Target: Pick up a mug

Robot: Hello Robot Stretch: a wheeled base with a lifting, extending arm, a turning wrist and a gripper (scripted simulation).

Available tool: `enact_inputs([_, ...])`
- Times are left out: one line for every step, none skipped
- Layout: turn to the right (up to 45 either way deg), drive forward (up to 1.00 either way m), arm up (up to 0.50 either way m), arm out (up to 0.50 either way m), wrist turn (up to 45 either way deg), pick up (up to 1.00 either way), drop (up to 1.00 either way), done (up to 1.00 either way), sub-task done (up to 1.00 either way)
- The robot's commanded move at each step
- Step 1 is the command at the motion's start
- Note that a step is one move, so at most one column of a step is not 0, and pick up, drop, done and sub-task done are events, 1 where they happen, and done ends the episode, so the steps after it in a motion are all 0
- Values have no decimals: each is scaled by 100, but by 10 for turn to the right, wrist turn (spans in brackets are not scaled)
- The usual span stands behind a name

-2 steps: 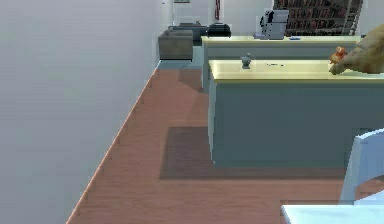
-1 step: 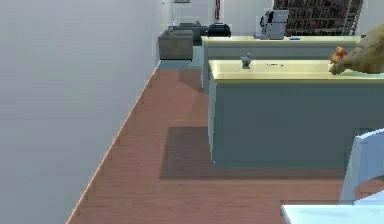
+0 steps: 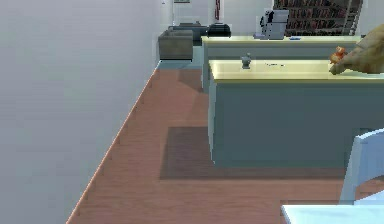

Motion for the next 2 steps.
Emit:
enact_inputs([0, 0, 0, 0, 450, 0, 0, 0, 0])
enact_inputs([0, 0, 0, 0, 450, 0, 0, 0, 0])
